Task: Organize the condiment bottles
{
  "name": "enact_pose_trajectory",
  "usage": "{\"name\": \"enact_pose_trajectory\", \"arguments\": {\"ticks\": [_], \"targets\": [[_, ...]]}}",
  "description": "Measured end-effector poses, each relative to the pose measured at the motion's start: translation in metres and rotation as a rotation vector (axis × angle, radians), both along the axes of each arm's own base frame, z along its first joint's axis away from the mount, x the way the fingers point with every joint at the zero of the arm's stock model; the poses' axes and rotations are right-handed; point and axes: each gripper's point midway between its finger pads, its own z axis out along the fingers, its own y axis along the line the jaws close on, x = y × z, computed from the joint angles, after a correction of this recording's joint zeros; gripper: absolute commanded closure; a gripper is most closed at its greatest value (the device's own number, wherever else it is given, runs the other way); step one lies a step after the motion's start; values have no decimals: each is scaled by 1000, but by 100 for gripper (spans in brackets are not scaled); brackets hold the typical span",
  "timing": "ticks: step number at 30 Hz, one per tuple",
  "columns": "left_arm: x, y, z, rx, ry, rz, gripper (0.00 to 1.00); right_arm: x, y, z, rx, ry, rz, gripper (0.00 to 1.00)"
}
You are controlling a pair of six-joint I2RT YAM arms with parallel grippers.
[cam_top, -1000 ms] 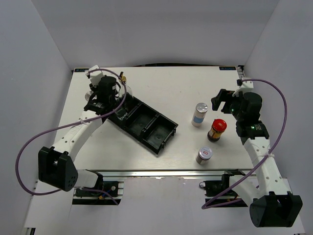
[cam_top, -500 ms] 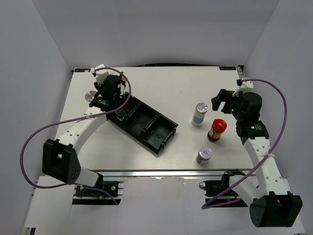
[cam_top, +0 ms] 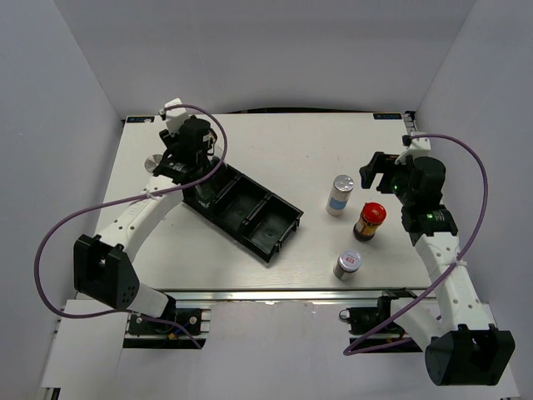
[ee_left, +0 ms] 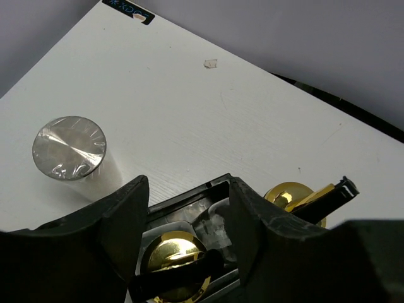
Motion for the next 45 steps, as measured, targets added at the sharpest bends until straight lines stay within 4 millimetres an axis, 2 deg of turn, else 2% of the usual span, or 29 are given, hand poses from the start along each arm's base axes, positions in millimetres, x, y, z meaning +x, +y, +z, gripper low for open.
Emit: {"name": "enact_pose_trajectory", "arguments": {"ticks": [4,6,9,13,18,21,24,26,30,34,39,43,44,45], "targets": [[0,-1,4,5,0,-4,30,0,0,-3,-2,10,3,11],[-2,-2,5,12,7,-10,19,-1,1,-3,-2,12,9,11],[-5,-2,8,21,12,-20,12,-2,4,-3,0,14,25,11],[-12,0,23,29,1,-33,2,-4,11,0,4,10,74,11],[-24,3,74,3,-97,-60,2,-5,28,4,-5,16,167,11],[-37,9,102,-17,-160,-61,2,-2,45,-1,-29,47,223,10],[-57,23,117,-27,-203,-31,2,-1,60,-19,-71,114,252,11],[-74,38,118,-32,-221,6,2,0,65,-32,-102,159,255,11],[-92,86,104,-47,-220,128,2,2,62,-49,-139,215,230,11],[-92,136,66,-73,-161,267,2,8,63,-58,-155,248,221,11],[-89,173,4,-135,-39,361,2,18,66,-77,-183,303,216,11],[-97,190,-21,-174,-3,410,2,22,67,-95,-223,347,212,11],[-99,189,-24,-180,-1,409,2,23,67,-100,-235,360,208,13],[-100,188,-25,-186,-5,404,2,24,67,-105,-246,373,203,19]]}}
